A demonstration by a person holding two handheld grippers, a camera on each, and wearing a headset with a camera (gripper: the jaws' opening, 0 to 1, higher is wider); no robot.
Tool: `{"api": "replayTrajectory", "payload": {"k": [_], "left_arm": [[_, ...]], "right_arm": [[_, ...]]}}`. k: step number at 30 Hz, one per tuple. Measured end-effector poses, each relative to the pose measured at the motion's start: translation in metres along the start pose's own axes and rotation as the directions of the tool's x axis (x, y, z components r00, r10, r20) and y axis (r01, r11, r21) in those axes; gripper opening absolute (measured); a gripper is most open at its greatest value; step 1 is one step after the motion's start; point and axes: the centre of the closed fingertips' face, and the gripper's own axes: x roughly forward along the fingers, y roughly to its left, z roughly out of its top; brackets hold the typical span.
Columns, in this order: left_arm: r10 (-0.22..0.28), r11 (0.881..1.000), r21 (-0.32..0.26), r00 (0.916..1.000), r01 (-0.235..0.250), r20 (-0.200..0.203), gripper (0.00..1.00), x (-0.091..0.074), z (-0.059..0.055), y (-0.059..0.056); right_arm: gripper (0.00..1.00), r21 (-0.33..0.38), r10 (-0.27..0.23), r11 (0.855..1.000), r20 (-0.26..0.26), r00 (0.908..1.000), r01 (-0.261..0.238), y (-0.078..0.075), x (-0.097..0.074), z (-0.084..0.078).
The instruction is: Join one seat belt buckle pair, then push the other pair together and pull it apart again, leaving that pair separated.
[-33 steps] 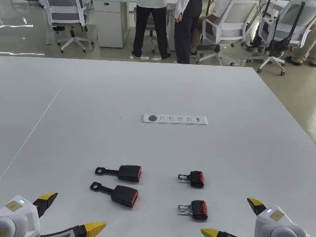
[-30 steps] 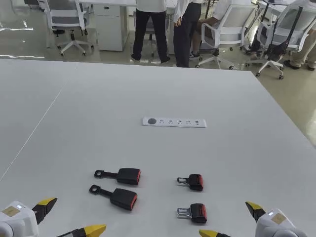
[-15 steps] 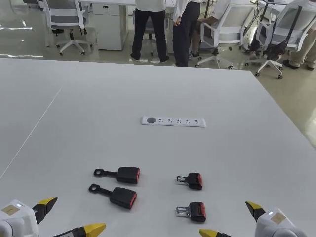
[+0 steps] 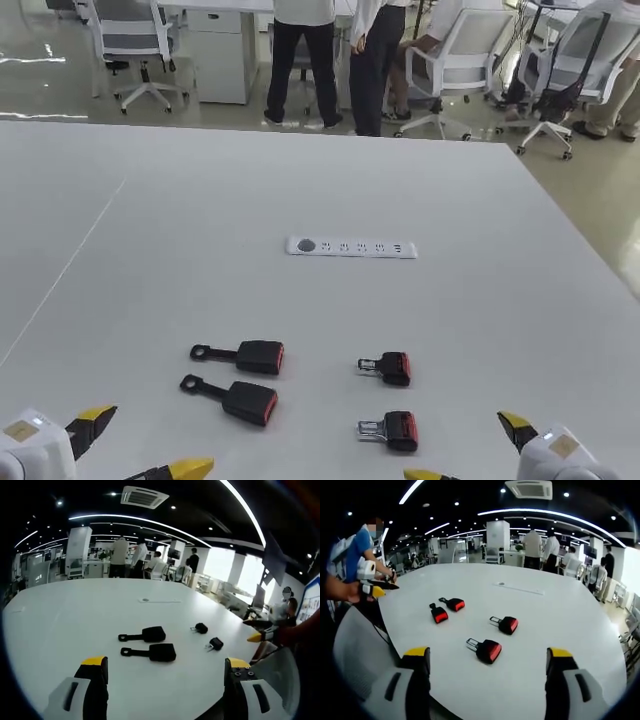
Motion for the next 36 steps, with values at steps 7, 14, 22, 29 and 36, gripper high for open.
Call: {"api": "replayTrajectory", "payload": {"k": [7, 14, 22, 29, 36], "left_arm": [[-0.012, 1.000, 0.003, 0.9999, 0.012, -0.006, 0.98, 0.002, 0.001, -0.002], [-0.010, 1.000, 0.006, 0.9999, 0.010, -0.009, 0.98, 0.003, 0.000, -0.002], [-0.019, 1.000, 0.003, 0.9998, 0.019, -0.012, 0.98, 0.005, -0.001, -0.005], [-0.024, 1.000, -0.002, 0.9996, 0.024, -0.018, 0.97, 0.005, -0.001, -0.009], [-0.034, 0.999, 0.001, 0.9991, 0.034, -0.027, 0.97, 0.009, 0.000, -0.013]], "right_arm": [[0.98, -0.003, 0.005, 1.000, -0.001, 1.0000, -0.005, 0.000, 0.000, -0.001], [0.98, -0.006, 0.009, 1.000, -0.005, 0.9999, -0.009, 0.000, 0.001, -0.002], [0.98, -0.004, 0.015, 1.000, -0.008, 0.9999, -0.015, -0.001, 0.003, -0.004], [0.97, -0.009, 0.020, 1.000, -0.008, 0.9998, -0.020, -0.001, 0.003, -0.002], [0.97, -0.020, 0.031, 0.999, -0.015, 0.9994, -0.031, -0.004, 0.006, -0.003]]}}
